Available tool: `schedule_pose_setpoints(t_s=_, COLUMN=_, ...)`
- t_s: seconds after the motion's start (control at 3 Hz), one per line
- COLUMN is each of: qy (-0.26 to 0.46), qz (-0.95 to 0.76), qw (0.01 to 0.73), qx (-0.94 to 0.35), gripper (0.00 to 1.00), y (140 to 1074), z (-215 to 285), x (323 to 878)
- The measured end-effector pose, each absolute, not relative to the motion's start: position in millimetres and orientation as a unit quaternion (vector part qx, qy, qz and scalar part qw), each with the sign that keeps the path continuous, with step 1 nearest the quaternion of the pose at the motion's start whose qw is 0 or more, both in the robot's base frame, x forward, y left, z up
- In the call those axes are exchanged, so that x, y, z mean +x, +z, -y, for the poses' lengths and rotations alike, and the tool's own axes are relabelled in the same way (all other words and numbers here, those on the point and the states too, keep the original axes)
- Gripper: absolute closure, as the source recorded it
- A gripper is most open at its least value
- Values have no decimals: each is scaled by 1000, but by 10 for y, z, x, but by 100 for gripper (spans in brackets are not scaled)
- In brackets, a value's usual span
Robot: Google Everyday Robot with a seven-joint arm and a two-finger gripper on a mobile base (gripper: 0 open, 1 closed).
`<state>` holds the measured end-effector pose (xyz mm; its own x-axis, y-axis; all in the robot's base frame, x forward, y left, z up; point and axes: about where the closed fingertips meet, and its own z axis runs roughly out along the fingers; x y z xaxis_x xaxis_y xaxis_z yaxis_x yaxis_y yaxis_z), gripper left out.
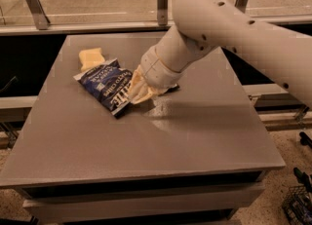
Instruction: Move blue chip bag near rxbar chocolate
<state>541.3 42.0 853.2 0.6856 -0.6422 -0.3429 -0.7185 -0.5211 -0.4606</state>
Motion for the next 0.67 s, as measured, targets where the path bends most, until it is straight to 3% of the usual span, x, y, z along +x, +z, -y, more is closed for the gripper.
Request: schedule_pose_setpoints(t_s=0.67, qy=75, qz=-401, qw=281, qx=-869, gripper=100, y=8586, z=91, x=5844)
